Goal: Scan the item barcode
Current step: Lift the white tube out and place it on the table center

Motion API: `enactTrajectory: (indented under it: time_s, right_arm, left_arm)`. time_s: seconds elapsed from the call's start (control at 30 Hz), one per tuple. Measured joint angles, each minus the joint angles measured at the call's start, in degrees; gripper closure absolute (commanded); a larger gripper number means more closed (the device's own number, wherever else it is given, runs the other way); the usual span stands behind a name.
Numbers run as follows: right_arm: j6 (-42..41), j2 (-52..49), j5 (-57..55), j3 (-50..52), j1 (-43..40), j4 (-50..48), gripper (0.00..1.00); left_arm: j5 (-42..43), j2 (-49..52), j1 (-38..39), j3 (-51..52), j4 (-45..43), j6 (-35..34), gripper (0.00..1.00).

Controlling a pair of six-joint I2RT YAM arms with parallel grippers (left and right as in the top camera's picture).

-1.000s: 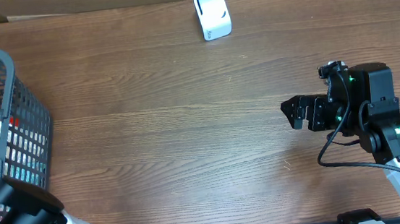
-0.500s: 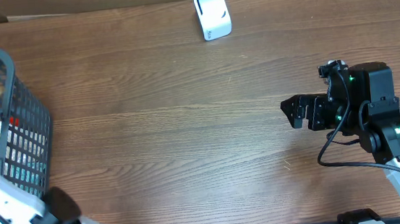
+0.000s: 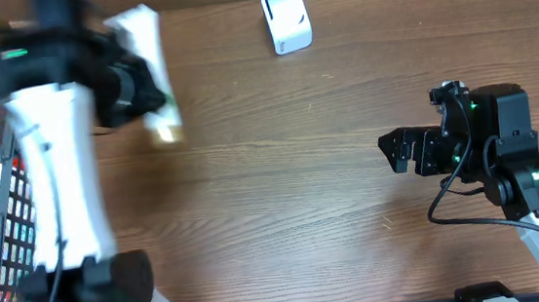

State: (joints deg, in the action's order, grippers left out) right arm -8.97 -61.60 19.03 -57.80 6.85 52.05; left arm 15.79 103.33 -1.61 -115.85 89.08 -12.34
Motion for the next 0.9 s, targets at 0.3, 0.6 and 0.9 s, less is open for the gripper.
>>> enactTrajectory:
  time_s: [0.3,0.6,0.9]
  right_arm:
    - [0.0,-4.0,0.0,0.0,0.0,0.7,0.00]
    - [0.0,-6.5,0.0,0.0,0.0,1.1,0.00]
    - [0.0,-6.6,0.0,0.0,0.0,0.4,0.00]
  left_arm:
    - [-1.6,1.7,14.9,30.8,-28.8,-4.9,0.96]
    - [-4.7,1.7,19.3,45.7,-41.9,-11.1,0.35]
    - [-5.4,1.7,19.2,48.4,-42.7,-12.2,0.13]
